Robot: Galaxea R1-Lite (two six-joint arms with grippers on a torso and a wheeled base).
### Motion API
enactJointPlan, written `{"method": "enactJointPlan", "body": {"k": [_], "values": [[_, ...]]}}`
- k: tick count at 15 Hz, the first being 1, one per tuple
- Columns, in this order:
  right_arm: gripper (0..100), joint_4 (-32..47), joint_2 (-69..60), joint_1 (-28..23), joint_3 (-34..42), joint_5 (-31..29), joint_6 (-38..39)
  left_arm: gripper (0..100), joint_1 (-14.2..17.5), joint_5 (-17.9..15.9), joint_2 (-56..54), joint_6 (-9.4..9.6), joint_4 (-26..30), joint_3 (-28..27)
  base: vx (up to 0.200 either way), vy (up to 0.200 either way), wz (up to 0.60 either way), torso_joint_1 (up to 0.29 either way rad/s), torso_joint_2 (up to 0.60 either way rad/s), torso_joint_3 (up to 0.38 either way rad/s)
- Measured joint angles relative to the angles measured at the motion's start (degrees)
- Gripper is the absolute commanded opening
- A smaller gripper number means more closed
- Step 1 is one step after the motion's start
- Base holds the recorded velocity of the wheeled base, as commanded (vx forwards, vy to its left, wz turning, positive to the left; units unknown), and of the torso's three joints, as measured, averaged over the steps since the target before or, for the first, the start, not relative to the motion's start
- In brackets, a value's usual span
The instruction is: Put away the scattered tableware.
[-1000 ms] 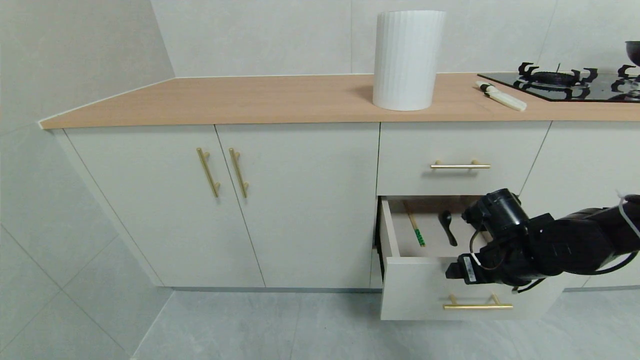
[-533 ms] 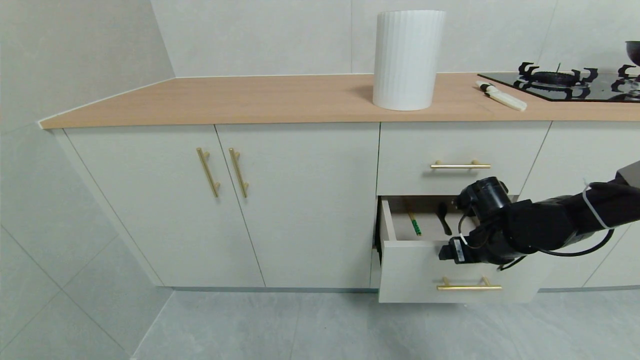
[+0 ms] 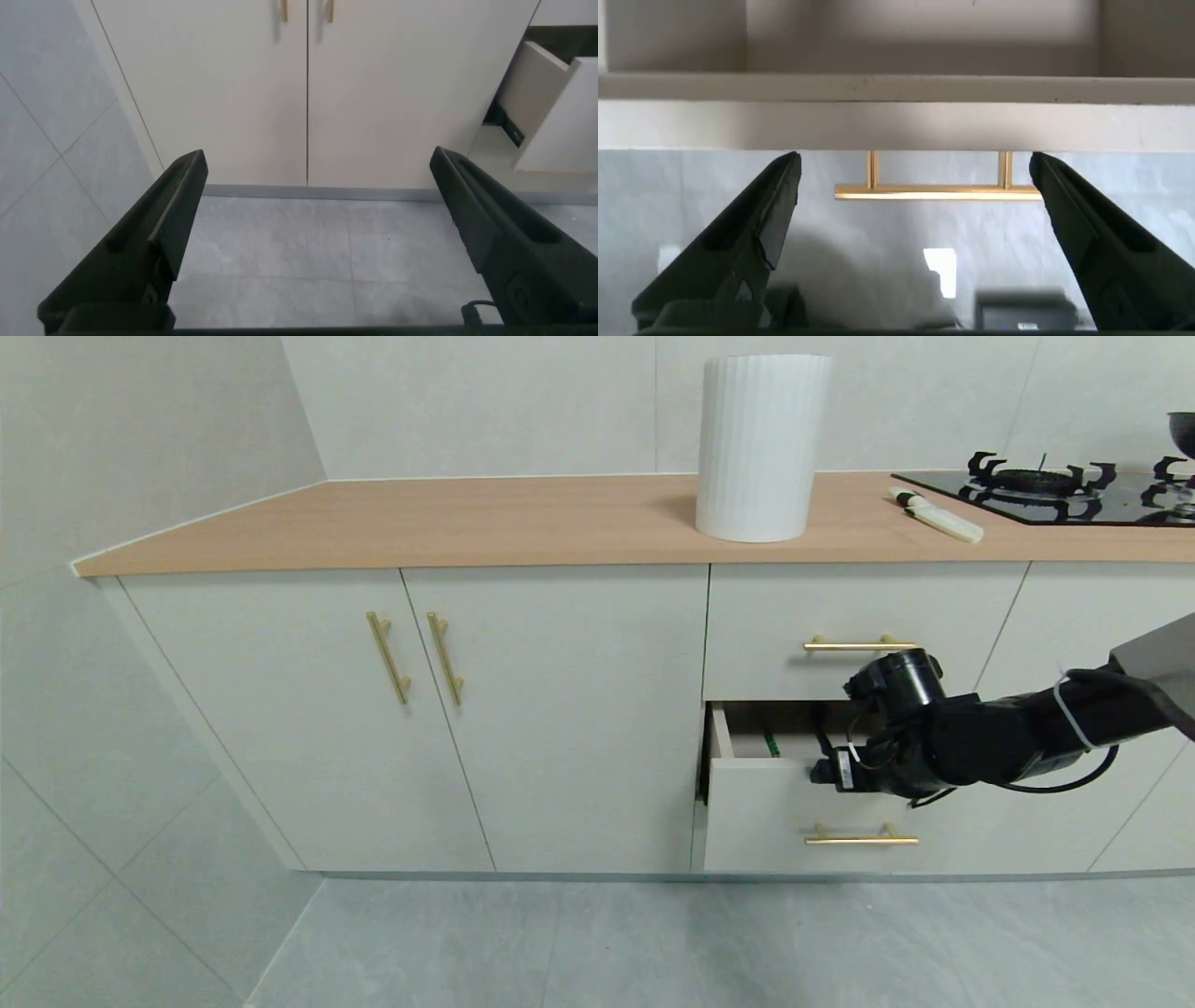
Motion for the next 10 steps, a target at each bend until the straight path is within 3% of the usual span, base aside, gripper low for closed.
{"method": "enactJointPlan", "body": {"k": [10], "values": [[100, -22.77, 8.33, -3.36, 0.68, -0.49, 0.13, 100, 0.00, 0.01, 0.00, 0.00, 0.02, 0.00, 0.000, 0.000, 0.00, 0.000, 0.00, 0.000]]}}
